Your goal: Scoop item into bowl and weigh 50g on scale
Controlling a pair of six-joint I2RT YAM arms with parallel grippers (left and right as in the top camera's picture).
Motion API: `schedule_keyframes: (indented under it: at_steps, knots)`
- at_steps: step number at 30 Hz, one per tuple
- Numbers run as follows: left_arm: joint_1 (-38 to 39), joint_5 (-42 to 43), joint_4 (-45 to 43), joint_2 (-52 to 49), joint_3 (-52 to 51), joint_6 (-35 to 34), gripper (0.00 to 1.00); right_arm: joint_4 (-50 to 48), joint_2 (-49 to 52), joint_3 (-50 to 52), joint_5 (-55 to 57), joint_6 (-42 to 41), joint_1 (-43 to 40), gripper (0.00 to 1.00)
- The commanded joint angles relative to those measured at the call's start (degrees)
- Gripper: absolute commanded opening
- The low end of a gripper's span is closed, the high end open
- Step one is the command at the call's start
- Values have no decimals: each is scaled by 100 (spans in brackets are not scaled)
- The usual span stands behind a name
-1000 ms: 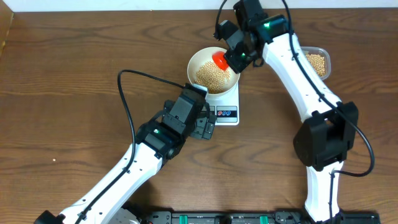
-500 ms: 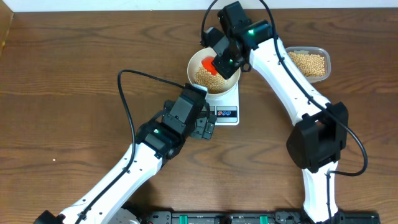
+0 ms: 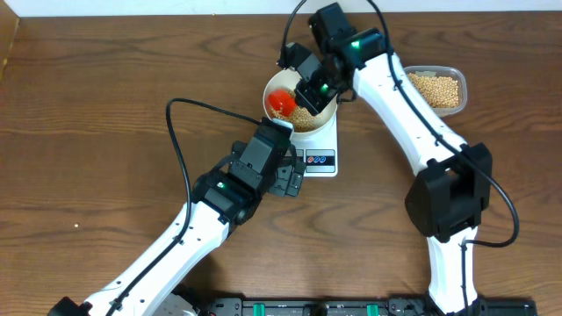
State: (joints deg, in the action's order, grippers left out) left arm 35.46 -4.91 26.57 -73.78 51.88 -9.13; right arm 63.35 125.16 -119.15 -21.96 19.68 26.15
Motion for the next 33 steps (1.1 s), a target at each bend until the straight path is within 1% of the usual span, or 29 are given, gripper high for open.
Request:
schedule_keyframes:
  at_steps: [1, 4, 7, 10, 18, 24, 31, 33]
  knots:
    - [-9, -90, 2, 37, -13, 31, 99, 57, 70, 13, -933, -37, -352, 1]
    - [-9, -90, 2, 37, -13, 31, 99, 160, 42, 11, -1602, -33, -702, 1]
    - [-9, -90, 2, 37, -13, 31, 100, 240, -42, 11, -2020, -31, -1012, 1]
    - [-9, -90, 2, 37, -13, 31, 99, 354, -208, 7, -2516, 203, -1303, 1]
    - [-9, -90, 2, 37, -13, 31, 99, 472, -837, 7, -3209, 317, -2061, 1]
    - [-9, -90, 2, 37, -13, 31, 99, 684, -1119, 7, -3309, 315, -2726, 1]
    - [-9, -90, 2, 37, -13, 31, 99, 1250, -1233, 7, -3305, 442, -3637, 1]
    - [-9, -92, 2, 37, -13, 31, 99, 1419, -1235, 7, -3147, 481, -3880, 1]
